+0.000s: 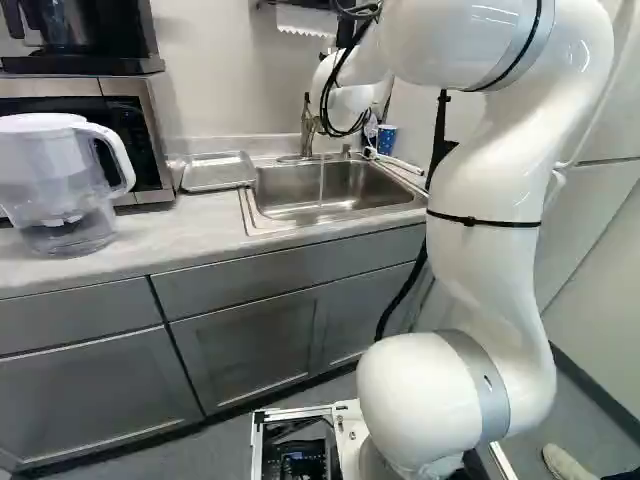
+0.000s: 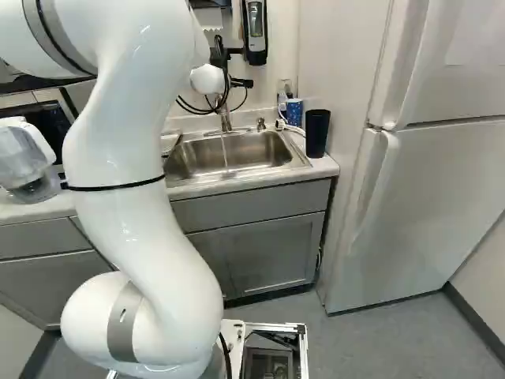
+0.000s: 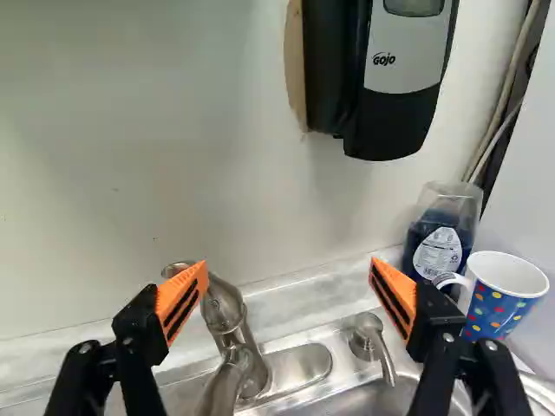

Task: Rinse the cup and place it in the tray

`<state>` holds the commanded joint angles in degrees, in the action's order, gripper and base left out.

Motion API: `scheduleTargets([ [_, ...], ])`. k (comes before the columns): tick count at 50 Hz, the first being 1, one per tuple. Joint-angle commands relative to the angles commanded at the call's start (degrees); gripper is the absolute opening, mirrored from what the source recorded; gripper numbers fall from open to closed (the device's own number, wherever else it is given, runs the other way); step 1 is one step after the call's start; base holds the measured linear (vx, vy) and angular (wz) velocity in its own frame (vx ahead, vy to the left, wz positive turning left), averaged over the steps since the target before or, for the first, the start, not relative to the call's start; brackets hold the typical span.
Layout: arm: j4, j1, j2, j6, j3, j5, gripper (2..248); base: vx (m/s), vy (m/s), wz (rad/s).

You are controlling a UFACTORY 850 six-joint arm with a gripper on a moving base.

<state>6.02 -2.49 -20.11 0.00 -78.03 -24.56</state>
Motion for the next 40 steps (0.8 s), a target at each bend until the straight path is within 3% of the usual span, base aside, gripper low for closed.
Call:
scheduleTargets([
  [14, 0.0, -0.01, 0.68, 0.0, 0.79, 0.0, 247, 0.0, 0.0, 0.0],
  [40, 0.0, 0.97, 7.12, 0.0, 8.15, 0.0, 247, 0.0, 0.0, 0.0],
])
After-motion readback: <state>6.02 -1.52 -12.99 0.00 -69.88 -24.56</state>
